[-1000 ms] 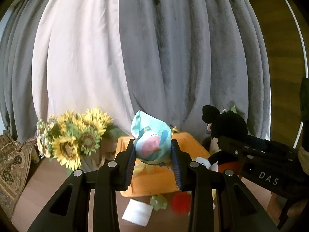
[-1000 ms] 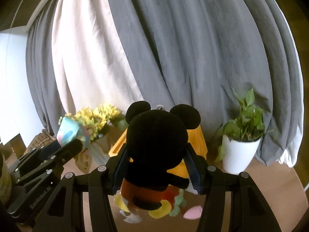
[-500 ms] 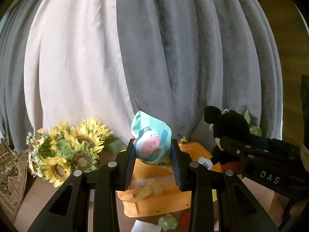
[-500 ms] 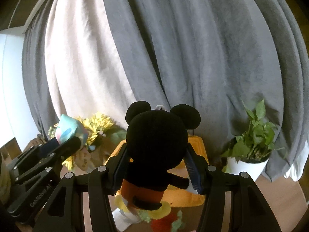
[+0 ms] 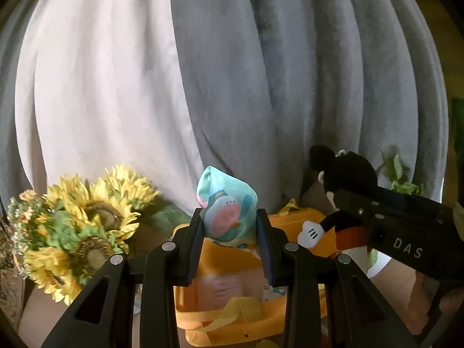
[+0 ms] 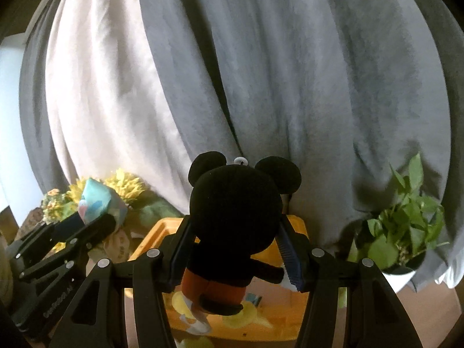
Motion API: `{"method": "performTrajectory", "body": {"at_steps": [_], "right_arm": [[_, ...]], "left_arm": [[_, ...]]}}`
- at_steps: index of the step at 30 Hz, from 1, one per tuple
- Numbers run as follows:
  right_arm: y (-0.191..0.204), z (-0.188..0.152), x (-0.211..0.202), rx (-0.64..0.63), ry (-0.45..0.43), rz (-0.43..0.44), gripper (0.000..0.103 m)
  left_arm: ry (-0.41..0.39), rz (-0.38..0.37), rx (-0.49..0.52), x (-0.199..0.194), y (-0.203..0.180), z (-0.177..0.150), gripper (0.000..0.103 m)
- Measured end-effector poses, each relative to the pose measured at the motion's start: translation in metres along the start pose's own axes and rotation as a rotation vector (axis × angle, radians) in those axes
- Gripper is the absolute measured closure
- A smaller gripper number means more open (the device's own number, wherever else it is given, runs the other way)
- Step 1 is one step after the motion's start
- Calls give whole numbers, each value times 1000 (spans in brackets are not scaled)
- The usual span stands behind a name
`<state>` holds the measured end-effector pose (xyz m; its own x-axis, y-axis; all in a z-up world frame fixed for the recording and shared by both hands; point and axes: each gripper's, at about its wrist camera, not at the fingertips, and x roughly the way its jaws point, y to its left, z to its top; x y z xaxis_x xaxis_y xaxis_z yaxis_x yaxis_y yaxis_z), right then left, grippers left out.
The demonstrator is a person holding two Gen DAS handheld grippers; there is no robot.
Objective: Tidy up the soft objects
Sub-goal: 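Lift both items over the orange crate and open both tools to release them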
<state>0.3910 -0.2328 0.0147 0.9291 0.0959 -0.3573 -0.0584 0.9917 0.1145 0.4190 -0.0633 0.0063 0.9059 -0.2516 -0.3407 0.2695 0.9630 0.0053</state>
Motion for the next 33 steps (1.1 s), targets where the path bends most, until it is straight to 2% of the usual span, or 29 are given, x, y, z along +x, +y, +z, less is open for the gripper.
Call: {"method": "performTrajectory", "body": {"at_steps": [10,18,26,29,31,33], "right_arm": [[-8,-7,51,11,49,-28,46],[-14,-25,87,6,139,-56,46],[-14,-43,103,10,250,-36,45],[-15,-45,107,15,286,-34,43],[-17,-46,110,25,304,-30,37],[-17,-44,110,28,307,-38,28]], "left_arm": [[73,-6,4,53,4,-13,69],[169,-9,7,88,6,-35,69],[252,-13,12,101,6,-49,68],[275,-25,6,106,7,-51,67],[282,-33,8,106,5,-51,63],[286,-30,14,106,5,-51,55]]}}
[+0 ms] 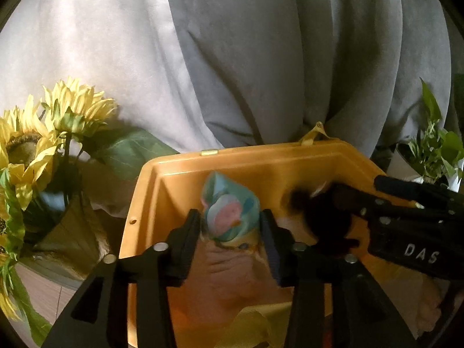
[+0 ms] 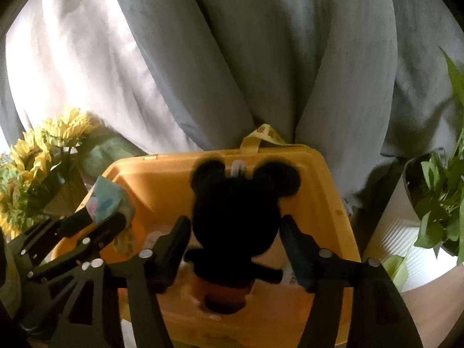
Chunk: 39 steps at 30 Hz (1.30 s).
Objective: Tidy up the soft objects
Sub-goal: 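Lift both items over the orange crate and open both tools to release them, then withdraw both open tools from the crate toward the napkin and pink sponge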
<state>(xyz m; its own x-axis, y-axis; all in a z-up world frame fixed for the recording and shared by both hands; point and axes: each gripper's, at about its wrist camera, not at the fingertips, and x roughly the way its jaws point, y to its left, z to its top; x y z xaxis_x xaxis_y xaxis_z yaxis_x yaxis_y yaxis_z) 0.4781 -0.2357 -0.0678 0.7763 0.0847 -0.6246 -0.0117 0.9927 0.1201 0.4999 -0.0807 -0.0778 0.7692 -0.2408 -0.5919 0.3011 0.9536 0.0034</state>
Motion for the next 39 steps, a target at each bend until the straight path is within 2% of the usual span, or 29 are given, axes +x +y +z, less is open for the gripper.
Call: {"method": "performTrajectory", "body": {"at_steps": [5,15,21,24,29,39], "right_arm": [[0,2,-6,-10,-14,-30,28],[-3,-4,-34,4,-53,-48,27],[-1,-1,-63,6,-101,-63,27],[1,-2,-80,4,-131,-84,22],[4,-11,-110,7,-191,-156,22],[7,-43,-146,37,-192,-222,19]], "left_arm": [[1,2,-1,-5,-1,-1,43],[-66,15,-15,-46,-2,-2,38],[-118,24,-18,-80,-5,-1,38],[-138,33,-21,-95,-4,-5,37],[-146,47,-24,-118,-3,-16,37],[-143,67,-20,-147,-1,-48,37]]}}
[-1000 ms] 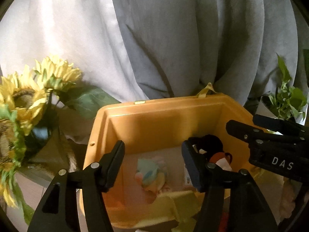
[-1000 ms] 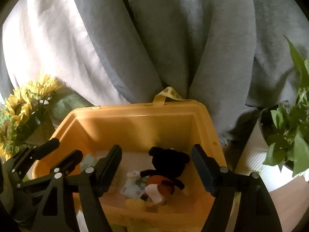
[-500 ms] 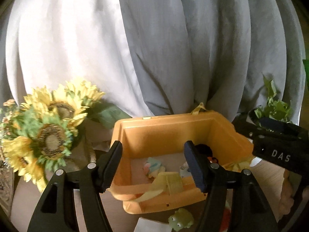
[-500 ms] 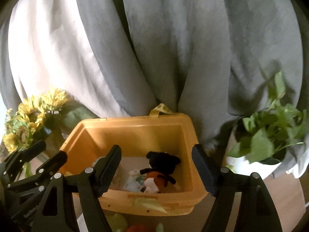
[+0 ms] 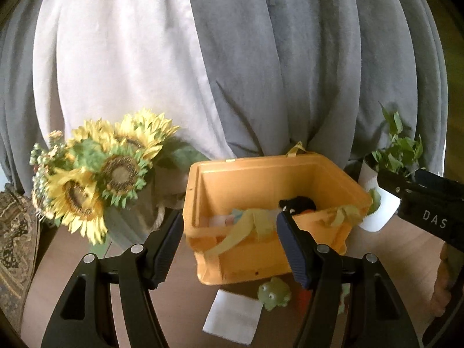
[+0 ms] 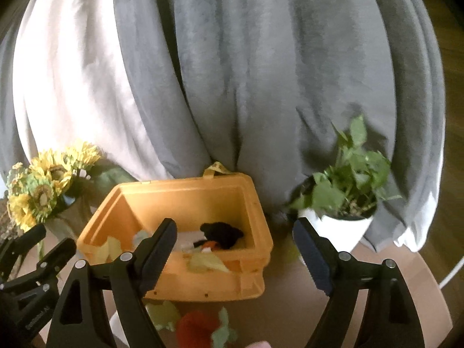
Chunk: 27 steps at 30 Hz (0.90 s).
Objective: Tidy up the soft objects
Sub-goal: 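Withdraw both open tools from the crate toward the napkin and pink sponge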
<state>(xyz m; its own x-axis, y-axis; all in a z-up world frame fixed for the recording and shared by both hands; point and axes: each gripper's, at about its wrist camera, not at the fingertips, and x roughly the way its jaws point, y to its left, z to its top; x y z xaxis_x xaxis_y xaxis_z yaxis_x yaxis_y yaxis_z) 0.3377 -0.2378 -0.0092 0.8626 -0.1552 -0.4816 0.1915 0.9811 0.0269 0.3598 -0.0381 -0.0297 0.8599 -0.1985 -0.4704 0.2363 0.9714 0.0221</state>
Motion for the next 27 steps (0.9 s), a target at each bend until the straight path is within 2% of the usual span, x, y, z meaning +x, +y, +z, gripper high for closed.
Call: {"method": "performTrajectory", "body": {"at_steps": [9,19,27], "right_arm": [[-10,-25,-25,43,9,-38,19],[-17,-52,-48,82,-24,-134,19],[-20,-80,-47,99,31,-124,19]], "left_arm": [[17,30,-10,-25,0,-22,37],[69,70,5,-36,-1,-51,37],[118,80,10,-36,-3,-74,37]]}}
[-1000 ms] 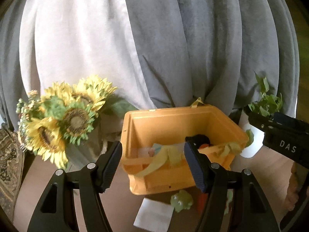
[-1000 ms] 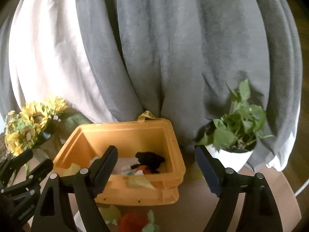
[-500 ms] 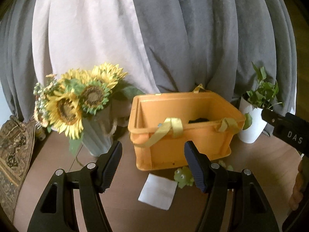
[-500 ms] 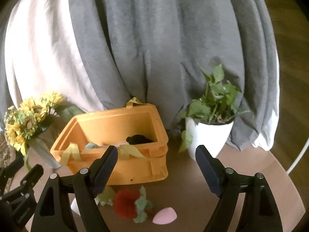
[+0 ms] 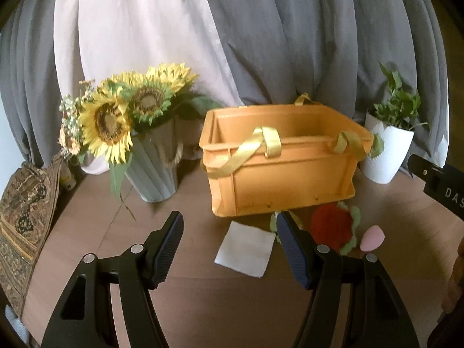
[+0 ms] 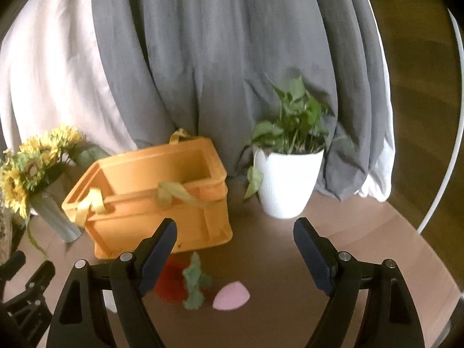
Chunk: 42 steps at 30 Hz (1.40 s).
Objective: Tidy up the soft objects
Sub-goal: 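Withdraw both open tools from the crate toward the napkin and pink sponge, then grasp the white napkin with the left tool while the right tool grasps the pink sponge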
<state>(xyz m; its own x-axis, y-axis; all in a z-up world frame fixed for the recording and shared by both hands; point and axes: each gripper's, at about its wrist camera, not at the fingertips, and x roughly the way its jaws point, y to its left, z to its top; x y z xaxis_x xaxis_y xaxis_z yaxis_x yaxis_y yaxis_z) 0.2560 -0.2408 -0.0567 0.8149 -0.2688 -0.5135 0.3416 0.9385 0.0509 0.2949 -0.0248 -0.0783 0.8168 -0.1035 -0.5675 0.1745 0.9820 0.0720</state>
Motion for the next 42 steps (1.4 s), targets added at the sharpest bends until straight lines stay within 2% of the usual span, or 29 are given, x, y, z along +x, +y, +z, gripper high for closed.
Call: {"method": "performTrajectory", "body": {"at_steps": [7,18,25,42], "right_arm": [[-5,-18,10,20,63,11,19],[-1,-38,42,-25,175,-16,19],[0,-47,64,-11,247,-31,19],[-6,-70,110,15,388,-44,20]], "left_arm": [[47,8,-15,11,-1,-13,37],[150,11,-24,50,-2,-24,37],[205,8,-17,74,-5,-28,37],[295,20,8,127,-20,-36,37]]}}
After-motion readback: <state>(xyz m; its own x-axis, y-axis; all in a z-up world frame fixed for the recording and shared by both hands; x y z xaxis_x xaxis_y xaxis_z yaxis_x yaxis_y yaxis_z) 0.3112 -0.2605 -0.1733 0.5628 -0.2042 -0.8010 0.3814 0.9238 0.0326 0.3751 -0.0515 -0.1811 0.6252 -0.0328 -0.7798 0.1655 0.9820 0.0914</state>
